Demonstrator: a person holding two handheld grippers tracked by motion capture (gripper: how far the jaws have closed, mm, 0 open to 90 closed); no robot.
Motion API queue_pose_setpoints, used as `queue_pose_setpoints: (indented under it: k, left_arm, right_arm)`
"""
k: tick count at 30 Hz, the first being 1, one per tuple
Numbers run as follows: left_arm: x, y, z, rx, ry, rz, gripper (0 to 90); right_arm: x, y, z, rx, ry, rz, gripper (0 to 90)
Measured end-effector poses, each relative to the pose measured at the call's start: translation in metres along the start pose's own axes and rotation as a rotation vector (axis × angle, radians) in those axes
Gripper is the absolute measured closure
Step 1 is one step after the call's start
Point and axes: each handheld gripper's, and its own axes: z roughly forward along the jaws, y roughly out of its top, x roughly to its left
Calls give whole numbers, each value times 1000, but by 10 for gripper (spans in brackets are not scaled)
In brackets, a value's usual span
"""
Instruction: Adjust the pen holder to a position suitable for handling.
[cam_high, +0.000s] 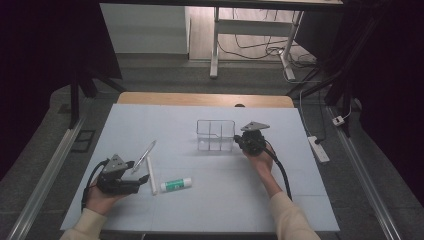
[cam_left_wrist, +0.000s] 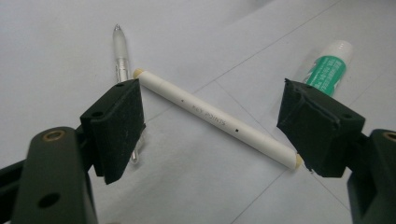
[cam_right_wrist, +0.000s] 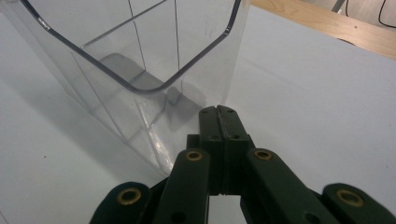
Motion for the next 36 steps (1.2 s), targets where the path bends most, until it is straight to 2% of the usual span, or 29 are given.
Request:
queue_pose_setpoints:
  k: [27,32,36]
  left_arm:
    - [1,0,0,1,0,-2,227]
    - [2,-1,-1,-3,1,-7,227]
    - [3,-1,-2,-8,1,-10,227]
  right_arm:
    - [18,7,20,0,31,-27,888]
    - [17,6,18,5,33,-33,889]
    - [17,4,9,-4,41,-38,889]
